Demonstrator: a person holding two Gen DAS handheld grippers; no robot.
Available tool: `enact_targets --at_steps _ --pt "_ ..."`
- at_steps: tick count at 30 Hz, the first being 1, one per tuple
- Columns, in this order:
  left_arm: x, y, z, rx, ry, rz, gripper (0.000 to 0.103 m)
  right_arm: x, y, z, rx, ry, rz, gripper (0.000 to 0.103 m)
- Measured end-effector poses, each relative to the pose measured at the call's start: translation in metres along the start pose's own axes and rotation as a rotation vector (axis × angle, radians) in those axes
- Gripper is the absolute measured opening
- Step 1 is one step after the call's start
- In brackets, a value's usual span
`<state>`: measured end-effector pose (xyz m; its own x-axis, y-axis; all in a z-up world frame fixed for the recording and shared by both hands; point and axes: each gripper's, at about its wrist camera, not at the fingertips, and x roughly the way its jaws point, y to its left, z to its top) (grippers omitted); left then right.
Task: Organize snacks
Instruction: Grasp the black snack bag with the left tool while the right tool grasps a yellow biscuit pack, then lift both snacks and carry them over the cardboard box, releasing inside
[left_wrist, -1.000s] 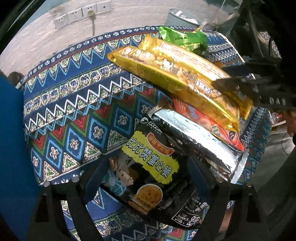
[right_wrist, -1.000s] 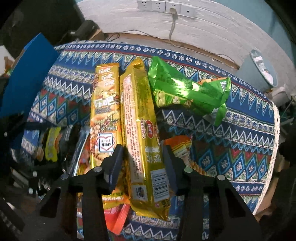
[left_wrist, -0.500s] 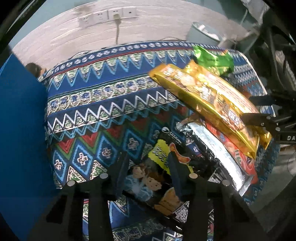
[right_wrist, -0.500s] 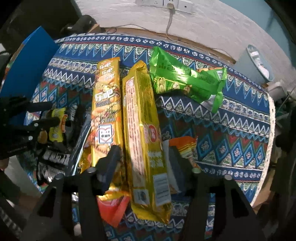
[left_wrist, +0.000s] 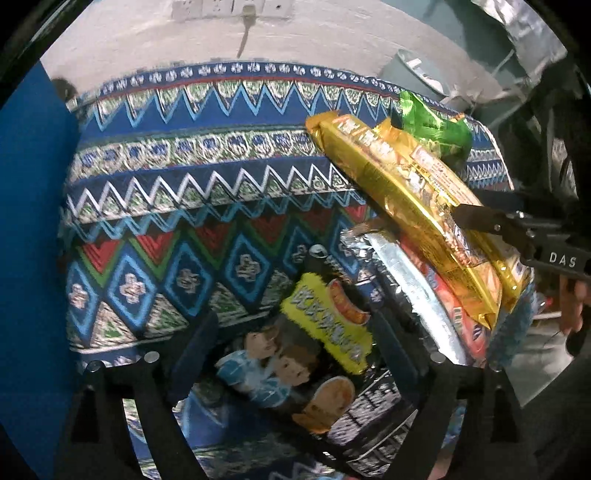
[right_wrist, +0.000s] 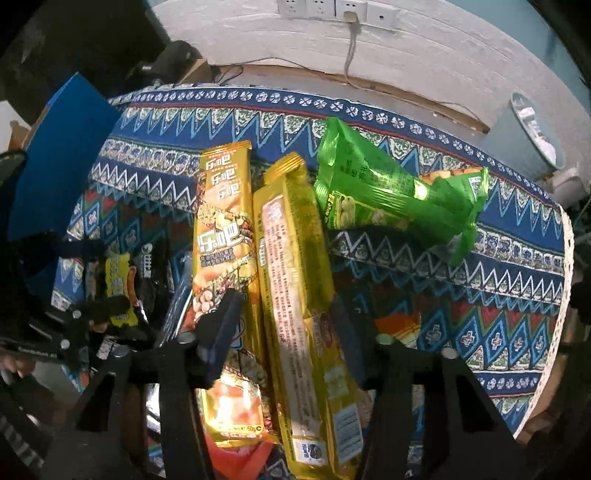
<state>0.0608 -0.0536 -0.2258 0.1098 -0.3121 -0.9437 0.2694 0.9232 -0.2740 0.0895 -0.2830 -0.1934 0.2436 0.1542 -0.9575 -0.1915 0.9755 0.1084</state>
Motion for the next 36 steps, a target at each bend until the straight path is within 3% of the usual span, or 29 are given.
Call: enact_targets --at_steps 9,17,22,27,36 --pt "0.015 -0.022 0.009 -0.022 0.03 0.045 0.095 0.009 -0.013 -0.013 -0.013 0.04 -0.067 0.043" --pt "0.036 -0.066 0.008 0.145 0.025 0.182 0.093 0.022 -0.016 -0.013 -0.023 0.031 -0.044 0.043" --pt "0.039 -0.087 0.004 0.215 0.006 0.197 0.059 0.028 -0.007 -0.013 -0.069 0.027 -0.084 0.041" --pt "0.032 -0.08 0.004 0.168 -0.002 0.135 0.043 0.024 -0.005 -0.014 -0.07 0.021 -0.093 0.036" --pt "0.005 -0.047 0.004 0.135 -0.032 0.157 0.039 -0.007 -0.002 -0.014 -0.023 -0.029 -0.047 0.036"
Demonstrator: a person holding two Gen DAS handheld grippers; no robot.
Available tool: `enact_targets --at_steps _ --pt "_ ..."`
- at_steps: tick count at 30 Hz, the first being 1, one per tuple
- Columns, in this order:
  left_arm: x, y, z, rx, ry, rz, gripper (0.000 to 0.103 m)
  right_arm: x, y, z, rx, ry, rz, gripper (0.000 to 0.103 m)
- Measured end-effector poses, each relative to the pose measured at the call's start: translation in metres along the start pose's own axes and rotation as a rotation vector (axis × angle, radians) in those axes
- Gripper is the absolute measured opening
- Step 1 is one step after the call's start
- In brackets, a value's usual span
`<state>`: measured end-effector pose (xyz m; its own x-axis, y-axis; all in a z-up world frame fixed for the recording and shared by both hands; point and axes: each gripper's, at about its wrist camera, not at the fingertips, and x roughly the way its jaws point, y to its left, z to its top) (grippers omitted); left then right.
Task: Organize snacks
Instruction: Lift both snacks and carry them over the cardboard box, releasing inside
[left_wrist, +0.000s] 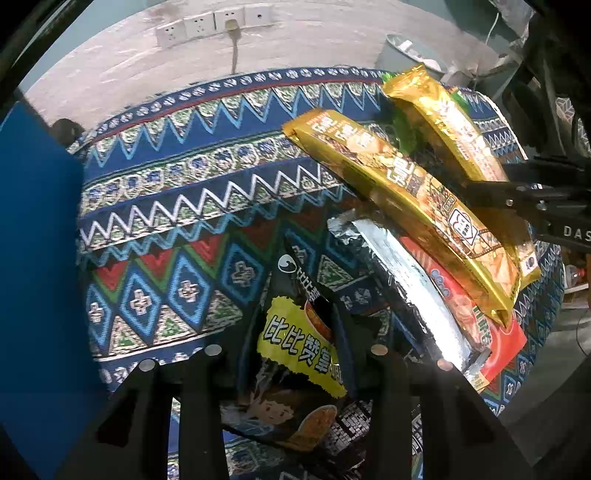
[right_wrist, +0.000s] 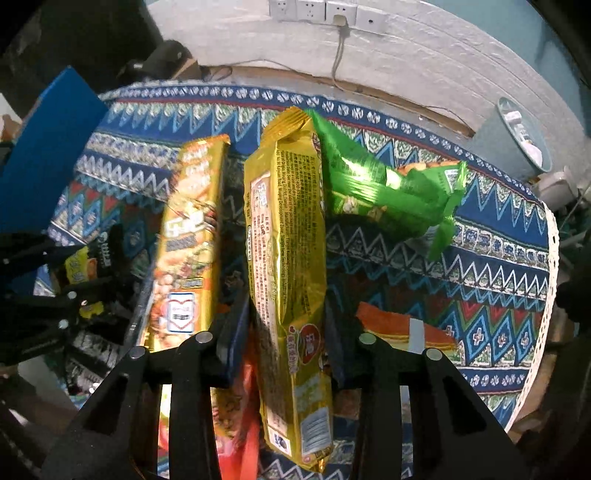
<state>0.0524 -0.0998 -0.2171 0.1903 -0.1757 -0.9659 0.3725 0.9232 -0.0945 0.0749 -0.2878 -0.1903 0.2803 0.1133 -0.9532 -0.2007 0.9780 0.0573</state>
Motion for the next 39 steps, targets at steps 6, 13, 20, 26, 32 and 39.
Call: enact_targets --at_steps 6,13,20,26,32,39 --pt "-0.028 0.006 -0.009 0.008 -0.053 0.026 0.038 -0.019 0.01 0.003 0.003 -0.036 0.013 0.036" --pt "-0.057 0.01 -0.008 0.021 -0.119 0.05 0.038 -0.041 0.013 0.003 0.006 -0.075 0.03 0.036" --pt "-0.089 0.007 -0.009 0.014 -0.188 0.06 0.038 -0.062 0.028 0.005 -0.004 -0.114 0.051 0.036" --pt "-0.119 0.016 -0.013 -0.006 -0.235 0.07 0.038 -0.076 0.042 0.01 -0.018 -0.14 0.065 0.036" --pt "-0.154 0.03 -0.021 -0.026 -0.287 0.095 0.038 -0.09 0.064 0.021 -0.037 -0.171 0.091 0.036" --pt "-0.195 0.051 -0.032 -0.062 -0.354 0.129 0.038 -0.108 0.095 0.033 -0.07 -0.21 0.133 0.036"
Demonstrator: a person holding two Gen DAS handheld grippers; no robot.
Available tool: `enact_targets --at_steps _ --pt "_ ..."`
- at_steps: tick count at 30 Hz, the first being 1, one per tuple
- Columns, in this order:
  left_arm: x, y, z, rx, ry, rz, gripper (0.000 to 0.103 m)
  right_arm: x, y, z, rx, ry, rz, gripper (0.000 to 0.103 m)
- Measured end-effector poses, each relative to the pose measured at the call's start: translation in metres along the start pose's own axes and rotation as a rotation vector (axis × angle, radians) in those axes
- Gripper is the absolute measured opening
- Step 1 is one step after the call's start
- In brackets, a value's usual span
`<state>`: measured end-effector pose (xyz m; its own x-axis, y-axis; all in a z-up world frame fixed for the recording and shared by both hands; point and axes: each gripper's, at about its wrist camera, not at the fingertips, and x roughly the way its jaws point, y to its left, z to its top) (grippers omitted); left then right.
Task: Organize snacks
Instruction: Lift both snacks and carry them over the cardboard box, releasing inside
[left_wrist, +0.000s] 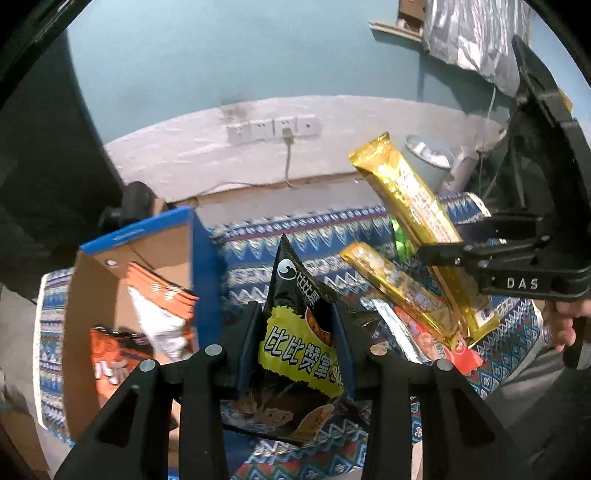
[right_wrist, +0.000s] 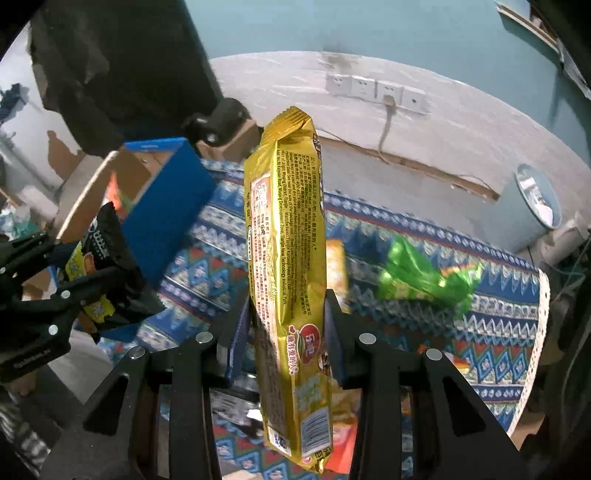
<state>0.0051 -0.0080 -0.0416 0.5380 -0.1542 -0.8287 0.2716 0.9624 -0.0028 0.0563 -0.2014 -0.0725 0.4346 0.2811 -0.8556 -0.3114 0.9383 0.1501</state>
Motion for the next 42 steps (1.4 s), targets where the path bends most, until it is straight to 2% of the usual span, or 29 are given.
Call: enact_targets --at_steps 8,23,32,42 --pt "-0.03 0.035 -0.004 -0.052 -0.049 0.039 0.038 -0.005 0.04 0.021 -0.039 -0.021 0.053 0.036" --pt "-0.039 0.108 -0.029 -0.153 -0.061 0.129 0.038 0.018 0.138 0.065 -0.134 -0.006 0.169 0.036" --pt "-0.036 0.156 -0.051 -0.223 -0.045 0.188 0.038 0.047 0.191 0.088 -0.163 0.029 0.223 0.036" --pt "-0.017 0.192 -0.067 -0.303 0.006 0.207 0.039 0.078 0.228 0.101 -0.161 0.084 0.255 0.036"
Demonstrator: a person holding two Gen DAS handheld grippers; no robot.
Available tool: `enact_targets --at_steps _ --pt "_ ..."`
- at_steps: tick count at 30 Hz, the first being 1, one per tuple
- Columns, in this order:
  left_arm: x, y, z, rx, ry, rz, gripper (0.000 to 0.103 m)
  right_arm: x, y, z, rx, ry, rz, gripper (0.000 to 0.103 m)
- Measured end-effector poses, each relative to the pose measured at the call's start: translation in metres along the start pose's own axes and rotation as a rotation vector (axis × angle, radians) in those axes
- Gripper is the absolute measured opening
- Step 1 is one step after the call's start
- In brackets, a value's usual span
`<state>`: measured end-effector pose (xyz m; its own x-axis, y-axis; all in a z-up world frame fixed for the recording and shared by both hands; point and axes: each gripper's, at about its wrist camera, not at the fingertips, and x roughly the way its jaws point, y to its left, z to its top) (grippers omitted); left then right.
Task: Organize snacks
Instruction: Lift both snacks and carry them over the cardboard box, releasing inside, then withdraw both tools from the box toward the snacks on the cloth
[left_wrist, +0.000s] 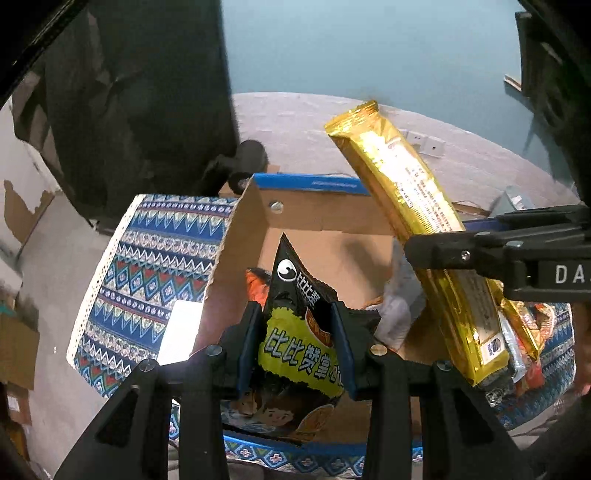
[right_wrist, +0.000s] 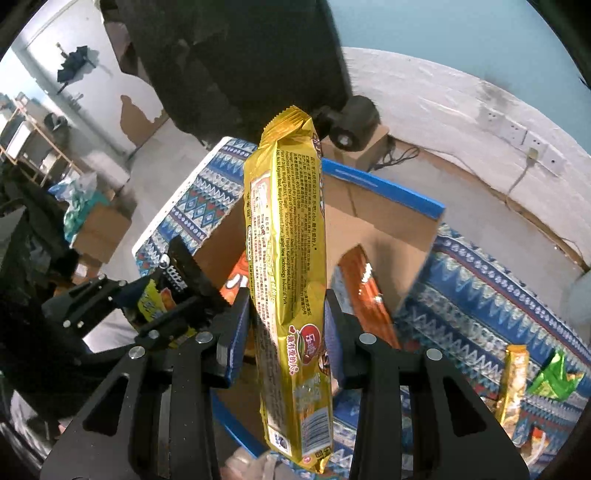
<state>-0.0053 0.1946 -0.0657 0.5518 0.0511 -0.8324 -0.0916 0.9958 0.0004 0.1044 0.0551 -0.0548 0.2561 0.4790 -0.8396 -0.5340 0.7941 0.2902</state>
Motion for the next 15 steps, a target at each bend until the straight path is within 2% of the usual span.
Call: enact_targets --at_steps 6,7,10,11,15 --pt "0.006 0.008 0.0 -0.027 0.026 0.014 0.039 0.011 0.004 0.003 0.009 0.025 -0.006 0.042" --pt "0.006 0.008 0.001 -0.027 0.028 0.015 0.042 0.011 0.005 0.003 0.007 0.026 -0.012 0.042" --pt "0.002 0.003 0.001 -0.026 0.027 0.022 0.063 0.006 0.005 0.003 -0.001 0.017 -0.027 0.043" --pt "0.0 0.001 0.002 -0.021 0.018 0.026 0.067 0.004 0.004 0.002 -0.003 0.013 -0.035 0.046" --pt "-0.004 -0.011 0.002 0.015 0.008 0.021 0.073 -0.008 0.0 -0.002 -0.01 -0.009 -0.077 0.061"
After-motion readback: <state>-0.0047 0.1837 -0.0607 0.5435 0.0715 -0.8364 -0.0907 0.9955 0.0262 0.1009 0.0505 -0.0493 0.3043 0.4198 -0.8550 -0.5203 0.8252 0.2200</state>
